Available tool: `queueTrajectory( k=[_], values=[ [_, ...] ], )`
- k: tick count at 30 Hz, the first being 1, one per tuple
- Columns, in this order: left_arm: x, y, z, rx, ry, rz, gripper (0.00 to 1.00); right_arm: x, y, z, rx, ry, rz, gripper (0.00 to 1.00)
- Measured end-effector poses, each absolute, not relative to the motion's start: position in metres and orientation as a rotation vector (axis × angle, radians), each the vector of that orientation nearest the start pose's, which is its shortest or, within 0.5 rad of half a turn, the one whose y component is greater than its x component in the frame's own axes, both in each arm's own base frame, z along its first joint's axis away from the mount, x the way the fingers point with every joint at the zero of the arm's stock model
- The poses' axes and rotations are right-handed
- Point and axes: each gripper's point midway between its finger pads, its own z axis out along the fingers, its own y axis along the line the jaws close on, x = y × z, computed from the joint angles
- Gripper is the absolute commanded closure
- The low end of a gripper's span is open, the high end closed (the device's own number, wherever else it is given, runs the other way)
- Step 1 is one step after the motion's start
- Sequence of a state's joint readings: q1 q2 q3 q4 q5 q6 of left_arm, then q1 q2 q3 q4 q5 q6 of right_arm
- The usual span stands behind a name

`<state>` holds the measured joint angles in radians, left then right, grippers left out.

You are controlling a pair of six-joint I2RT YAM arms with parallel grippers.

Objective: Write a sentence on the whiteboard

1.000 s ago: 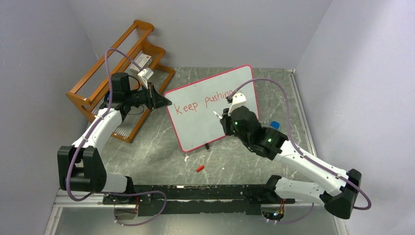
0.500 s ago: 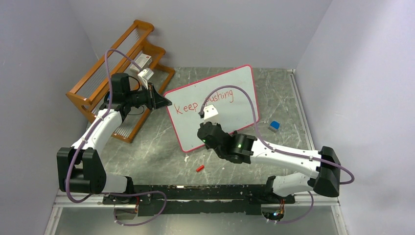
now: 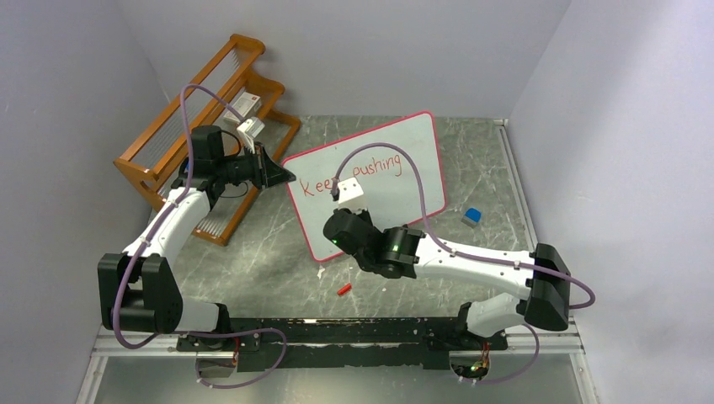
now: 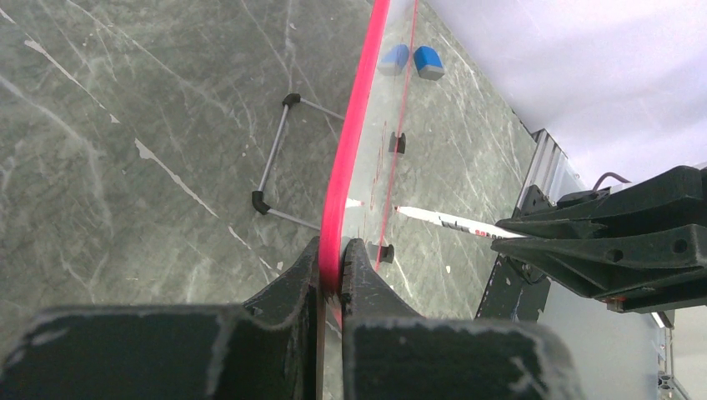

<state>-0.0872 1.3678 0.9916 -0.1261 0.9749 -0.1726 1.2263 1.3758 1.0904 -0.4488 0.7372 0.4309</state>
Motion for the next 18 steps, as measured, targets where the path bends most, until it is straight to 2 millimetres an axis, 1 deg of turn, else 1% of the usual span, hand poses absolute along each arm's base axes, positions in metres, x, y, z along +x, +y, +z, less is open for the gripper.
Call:
queueTrajectory(
  k=[6,18],
  values=[
    [0.3287,-0.1785,0.2217,0.522,1.954,-1.162,0.95,0.2225,0.3009,0.1932,-0.464,2.032,0.118,1.00],
    [0.3287,-0.1785,0.2216,0.521,1.954,-1.161,0.95,0.2263,0.3034,0.1874,-0.483,2.039,0.093,1.00]
  ],
)
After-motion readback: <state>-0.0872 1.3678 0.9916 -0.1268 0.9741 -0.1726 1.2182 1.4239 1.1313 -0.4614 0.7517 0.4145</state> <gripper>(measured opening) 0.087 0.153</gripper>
